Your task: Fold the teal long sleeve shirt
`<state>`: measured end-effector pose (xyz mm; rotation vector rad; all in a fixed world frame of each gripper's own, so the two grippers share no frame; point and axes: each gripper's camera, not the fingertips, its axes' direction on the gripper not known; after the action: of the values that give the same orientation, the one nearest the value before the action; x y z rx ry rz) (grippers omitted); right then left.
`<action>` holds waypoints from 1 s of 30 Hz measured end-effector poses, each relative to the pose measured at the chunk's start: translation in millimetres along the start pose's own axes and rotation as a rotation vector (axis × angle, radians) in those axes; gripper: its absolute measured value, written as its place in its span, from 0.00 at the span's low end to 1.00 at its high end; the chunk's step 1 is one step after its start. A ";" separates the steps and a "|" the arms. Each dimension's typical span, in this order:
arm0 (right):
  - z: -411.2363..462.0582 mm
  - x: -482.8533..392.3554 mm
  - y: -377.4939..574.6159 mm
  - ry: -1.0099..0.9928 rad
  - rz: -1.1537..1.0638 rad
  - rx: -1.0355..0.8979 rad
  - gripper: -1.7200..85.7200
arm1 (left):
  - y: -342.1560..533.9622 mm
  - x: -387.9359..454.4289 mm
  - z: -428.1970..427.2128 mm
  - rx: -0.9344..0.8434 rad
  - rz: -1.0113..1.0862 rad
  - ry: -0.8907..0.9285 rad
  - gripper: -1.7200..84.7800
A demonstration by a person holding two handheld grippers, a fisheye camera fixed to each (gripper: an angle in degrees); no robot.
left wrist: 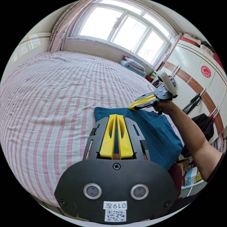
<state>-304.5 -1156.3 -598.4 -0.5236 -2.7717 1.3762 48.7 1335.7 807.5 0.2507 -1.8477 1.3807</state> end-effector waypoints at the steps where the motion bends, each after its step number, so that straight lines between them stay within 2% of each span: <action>1: 2.9 -2.6 4.6 0.002 0.007 0.004 0.01 | -0.3 -0.4 3.1 -0.020 -0.009 -0.016 0.03; 9: 29.6 -28.5 40.4 0.091 0.022 -0.003 0.01 | 3.8 -9.5 -4.0 0.024 -0.058 -0.037 0.03; 14: 21.6 -40.9 85.6 0.128 0.087 0.095 0.01 | 6.8 -14.4 -9.5 0.066 -0.060 -0.006 0.03; 17: -8.0 -61.3 140.3 0.130 0.155 0.293 0.01 | 9.1 -12.5 -17.5 0.123 -0.026 -0.003 0.03; 19: -40.3 -94.2 208.1 0.141 0.226 0.533 0.01 | 11.1 -11.7 -22.3 0.166 -0.013 0.007 0.03; 20: -47.3 -104.0 227.8 0.150 0.253 0.593 0.01 | 12.5 -11.1 -24.4 0.188 -0.005 0.016 0.03; 22: -65.4 -147.7 310.9 0.217 0.372 0.816 0.01 | 14.3 -9.2 -25.8 0.210 0.007 0.021 0.03; 24: -68.6 -182.0 370.1 0.310 0.465 0.942 0.01 | 15.0 -5.3 -25.7 0.210 0.030 0.005 0.03; 27: -63.3 -217.9 449.7 0.464 0.635 1.005 0.01 | 15.6 0.6 -26.0 0.200 0.064 -0.054 0.03; 30: -55.8 -212.8 516.9 0.451 0.803 1.006 0.01 | 13.9 0.0 -24.3 0.183 0.059 -0.102 0.03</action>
<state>56.4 -886.8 -934.0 -1.6196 -1.2403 2.1182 52.2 1362.3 799.6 0.3682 -1.8244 1.6071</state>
